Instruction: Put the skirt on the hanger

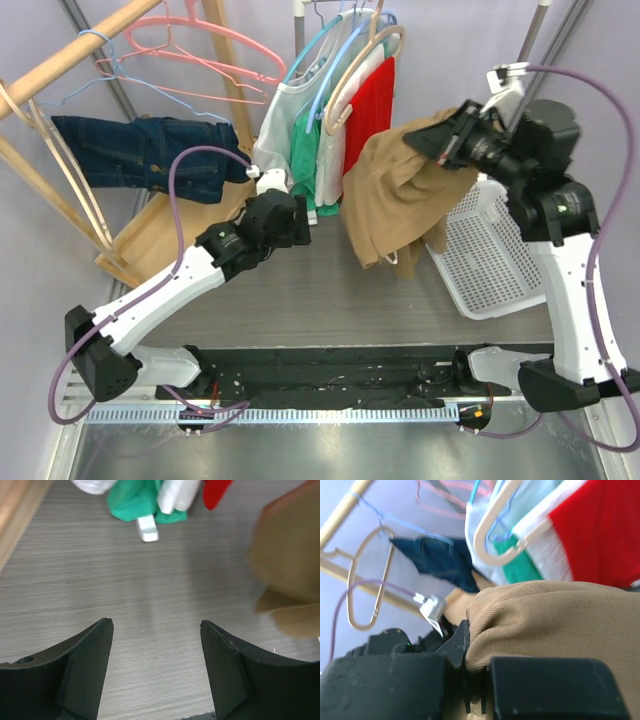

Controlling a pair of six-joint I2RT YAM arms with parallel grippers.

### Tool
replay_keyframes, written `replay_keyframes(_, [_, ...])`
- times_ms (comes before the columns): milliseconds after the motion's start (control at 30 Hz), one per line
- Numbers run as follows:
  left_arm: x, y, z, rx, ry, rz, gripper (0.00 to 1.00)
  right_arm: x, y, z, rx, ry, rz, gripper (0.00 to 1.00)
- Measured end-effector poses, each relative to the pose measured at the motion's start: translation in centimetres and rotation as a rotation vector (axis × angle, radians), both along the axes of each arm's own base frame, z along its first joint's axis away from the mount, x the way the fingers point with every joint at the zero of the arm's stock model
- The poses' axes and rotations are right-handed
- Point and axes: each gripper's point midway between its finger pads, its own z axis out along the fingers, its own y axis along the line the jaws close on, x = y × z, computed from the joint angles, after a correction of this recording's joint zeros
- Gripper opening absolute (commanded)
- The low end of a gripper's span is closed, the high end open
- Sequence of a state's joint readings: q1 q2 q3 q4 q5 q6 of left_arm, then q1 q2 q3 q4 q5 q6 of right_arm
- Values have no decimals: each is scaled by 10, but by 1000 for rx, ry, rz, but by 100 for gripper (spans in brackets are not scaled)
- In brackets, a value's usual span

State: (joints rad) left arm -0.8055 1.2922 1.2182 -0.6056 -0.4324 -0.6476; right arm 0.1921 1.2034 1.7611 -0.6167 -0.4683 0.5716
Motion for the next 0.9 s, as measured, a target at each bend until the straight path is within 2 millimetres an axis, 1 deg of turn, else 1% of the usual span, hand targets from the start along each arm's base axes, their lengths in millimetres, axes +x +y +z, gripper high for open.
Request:
replay_keyframes(67, [-1, 11, 7, 0, -30, 35, 75, 1, 23, -25, -21, 73, 52, 1])
replay_keyframes(167, [-5, 26, 12, 3, -64, 73, 75, 4, 56, -79, -73, 217, 102, 1])
replay_keyframes(200, [-7, 30, 13, 3, -72, 79, 75, 4, 70, -107, -102, 284, 123, 1])
replay_keyframes(233, [-9, 33, 11, 4, -74, 82, 76, 5, 80, -129, -126, 338, 134, 1])
replay_keyframes(300, [-13, 37, 4, 15, -66, 80, 76, 9, 102, -193, -211, 486, 144, 1])
replay_keyframes(333, [-15, 38, -1, 22, -57, 77, 76, 11, 108, -217, -244, 539, 142, 1])
replay_keyframes(367, [-17, 39, -8, 30, -45, 70, 76, 13, 115, -251, -295, 612, 134, 1])
replay_keyframes(400, [-19, 39, -15, 38, -31, 63, 76, 15, 118, -275, -327, 659, 124, 1])
replay_keyframes(433, [-22, 39, -23, 46, -14, 52, 76, 17, 120, -304, -367, 721, 104, 1])
replay_keyframes(500, [-28, 38, -39, 58, 23, 25, 77, 25, 120, -342, -420, 792, 67, 1])
replay_keyframes(533, [-33, 36, -48, 61, 45, 6, 78, 31, 120, -358, -436, 816, 43, 4])
replay_keyframes(567, [-38, 34, -56, 70, 65, -14, 78, 37, 120, -371, -452, 831, 21, 13])
replay_keyframes(600, [-41, 33, -62, 77, 78, -29, 78, 41, 119, -381, -463, 843, 5, 25])
replay_keyframes(633, [-46, 28, -68, 87, 89, -53, 78, 45, 120, -389, -471, 851, -10, 42])
replay_keyframes(700, [-57, 16, -77, 105, 103, -120, 79, 55, 121, -398, -477, 857, -36, 55])
replay_keyframes(733, [-63, 8, -80, 112, 106, -156, 79, 59, 123, -400, -478, 850, -43, 63])
replay_keyframes(833, [-79, -15, -89, 136, 102, -261, 79, 67, 123, -397, -473, 829, -66, 71])
replay_keyframes(900, [-88, -28, -94, 147, 94, -321, 80, 69, 120, -392, -476, 810, -86, 74])
